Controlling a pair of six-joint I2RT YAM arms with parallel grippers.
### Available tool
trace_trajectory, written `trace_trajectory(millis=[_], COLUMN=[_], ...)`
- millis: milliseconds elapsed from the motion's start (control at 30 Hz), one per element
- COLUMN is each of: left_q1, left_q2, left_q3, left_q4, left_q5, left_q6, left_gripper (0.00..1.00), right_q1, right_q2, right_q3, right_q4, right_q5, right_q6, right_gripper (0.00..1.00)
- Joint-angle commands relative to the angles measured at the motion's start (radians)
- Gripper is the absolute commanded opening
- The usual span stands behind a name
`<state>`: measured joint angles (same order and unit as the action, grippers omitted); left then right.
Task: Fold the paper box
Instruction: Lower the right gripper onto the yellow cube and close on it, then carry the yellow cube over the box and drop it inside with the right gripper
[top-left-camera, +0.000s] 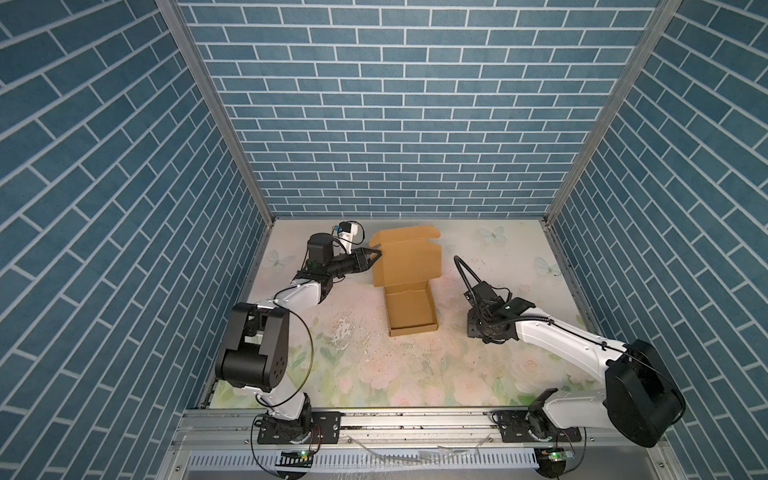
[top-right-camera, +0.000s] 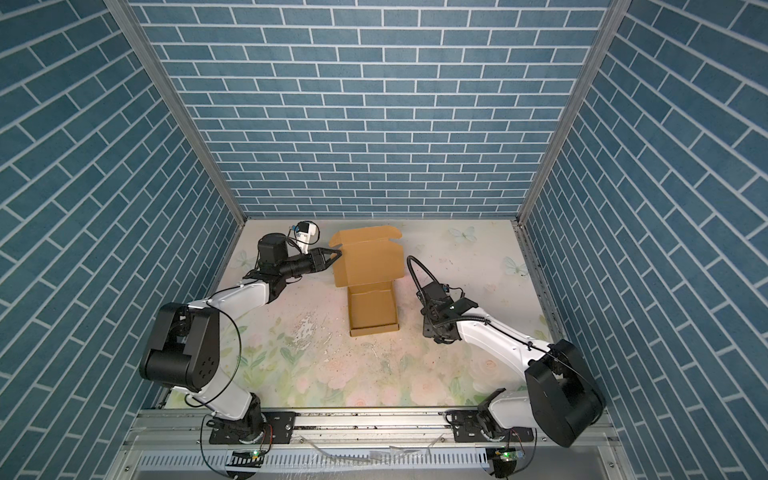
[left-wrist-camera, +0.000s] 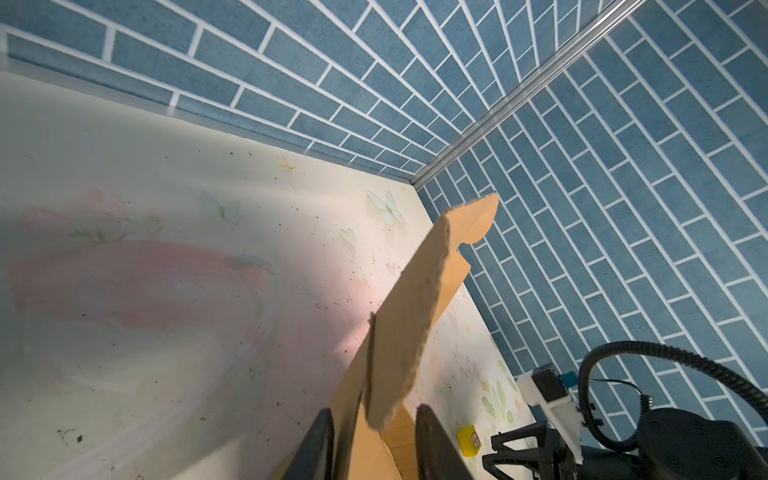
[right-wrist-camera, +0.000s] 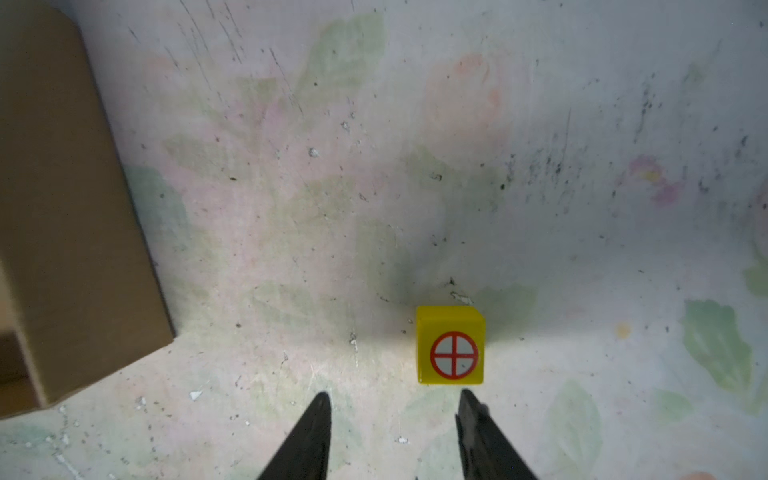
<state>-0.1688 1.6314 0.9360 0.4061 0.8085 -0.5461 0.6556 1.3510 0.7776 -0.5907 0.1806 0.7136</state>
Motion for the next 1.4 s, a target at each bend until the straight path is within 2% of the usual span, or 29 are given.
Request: trace_trajectory(millis=[0, 500, 900, 1167, 1367], left_q1=[-0.006, -0.006, -0.009, -0.008, -0.011], left_q2=[-0.023, -0.027, -0.030, -0.036, -0.035], left_q3=[0.001, -0.001, 0.000, -0.005, 0.001], left_q4=[0.002, 0.016, 0.024, 0.023, 0.015], left_q5=[0.006, 0.006, 0.005, 0.005, 0.003], left_q6=[0.006, -0.012, -0.019, -0.013, -0.023], left_gripper=[0.35, 0.35, 0.35, 0.35, 0.35], right_q1=[-0.008, -0.071, -0.099, -0.101, -0.086], right_q2=[0.020, 0.096, 0.124, 0.105, 0.104], right_q3=[-0.010, -0.034, -0.049, 0.011, 0.170], right_q4=[-0.019, 0.025, 0.094, 0.053, -0.012], right_q5=[0.043, 0.008, -0.032, -0.025, -0.073], right_q6=[0.059, 0.009, -0.022, -0.048, -0.099], right_gripper=[0.50, 0.49, 0.32, 0.29, 0.28])
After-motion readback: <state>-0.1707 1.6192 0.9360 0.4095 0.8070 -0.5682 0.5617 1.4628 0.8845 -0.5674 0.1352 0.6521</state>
